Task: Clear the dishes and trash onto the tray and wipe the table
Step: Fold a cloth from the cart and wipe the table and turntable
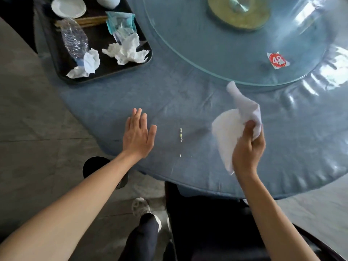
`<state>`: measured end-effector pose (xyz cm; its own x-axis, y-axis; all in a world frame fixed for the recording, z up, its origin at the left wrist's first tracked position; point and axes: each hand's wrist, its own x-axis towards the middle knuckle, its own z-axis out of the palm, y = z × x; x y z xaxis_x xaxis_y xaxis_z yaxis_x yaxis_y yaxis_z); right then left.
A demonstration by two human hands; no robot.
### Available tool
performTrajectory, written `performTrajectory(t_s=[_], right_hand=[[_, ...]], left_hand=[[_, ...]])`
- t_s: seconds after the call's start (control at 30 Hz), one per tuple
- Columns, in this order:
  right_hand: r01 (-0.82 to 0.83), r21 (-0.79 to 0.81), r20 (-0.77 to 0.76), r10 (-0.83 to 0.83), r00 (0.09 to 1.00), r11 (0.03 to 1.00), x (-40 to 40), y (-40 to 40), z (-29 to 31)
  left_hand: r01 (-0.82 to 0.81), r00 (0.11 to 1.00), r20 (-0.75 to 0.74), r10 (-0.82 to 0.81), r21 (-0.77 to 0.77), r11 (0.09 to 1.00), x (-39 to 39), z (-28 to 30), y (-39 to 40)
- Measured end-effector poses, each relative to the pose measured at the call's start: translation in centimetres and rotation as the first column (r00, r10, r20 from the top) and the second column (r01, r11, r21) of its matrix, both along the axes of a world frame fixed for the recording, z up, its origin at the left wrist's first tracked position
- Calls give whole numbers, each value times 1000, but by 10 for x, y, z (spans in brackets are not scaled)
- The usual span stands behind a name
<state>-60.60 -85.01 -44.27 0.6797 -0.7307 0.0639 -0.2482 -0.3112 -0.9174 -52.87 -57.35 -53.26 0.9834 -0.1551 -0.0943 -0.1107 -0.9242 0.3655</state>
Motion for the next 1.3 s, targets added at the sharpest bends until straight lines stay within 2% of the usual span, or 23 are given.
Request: performTrajectory(t_s=[0.07,0.17,0.27,0.3,0.37,0.53,0.67,0.7,0.77,0.83,0.87,1.0,1.17,1.3], right_hand=[[10,-53,-38,-12,999,999,-3,-19,2],[-161,-171,-264,113,958,972,-1,-23,-30],[-428,-259,-593,207,778,866,1,12,-71],[-482,-273,-661,202,723,832,2,27,-82],[-518,-282,-693,202,692,807,6,58,-95],[-612,-246,-630,356,690,752,32,150,-101],[-599,-155,-599,407,689,785,53,179,-94],[-584,-100,-569,435,698,806,54,178,-92],[-456,162,-404,480,779,875,52,166,-79],[-299,421,-200,410,890,856,50,148,-59],[-262,462,-116,351,929,847,49,138,-50],[-256,460,31,273,962,850,38,117,-13],[-283,489,32,307,951,825,32,111,25],[-355,527,65,381,922,772,33,100,41]], left_hand=[[8,1000,-19,-8,13,1000,-1,-3,-5],[41,999,-34,-39,59,997,-6,-10,-11],[30,1000,-9,-30,34,999,-9,-15,-11],[23,1000,-9,-23,9,1000,-8,-15,-10],[1,1000,-9,-2,-44,999,-6,-16,-9],[-8,999,30,11,-87,996,-6,-16,-5],[-67,997,5,72,-291,954,-2,-13,2],[-71,997,-8,72,-330,941,-2,-11,3],[-71,997,-38,60,-395,916,-3,-9,5],[-80,995,-91,45,-436,897,0,-5,7],[-79,992,-120,28,-440,894,1,-3,9],[-85,976,-218,-19,-459,884,6,19,12],[-103,980,-200,3,-491,865,18,57,1],[-158,969,-248,-2,-622,767,34,75,-3]])
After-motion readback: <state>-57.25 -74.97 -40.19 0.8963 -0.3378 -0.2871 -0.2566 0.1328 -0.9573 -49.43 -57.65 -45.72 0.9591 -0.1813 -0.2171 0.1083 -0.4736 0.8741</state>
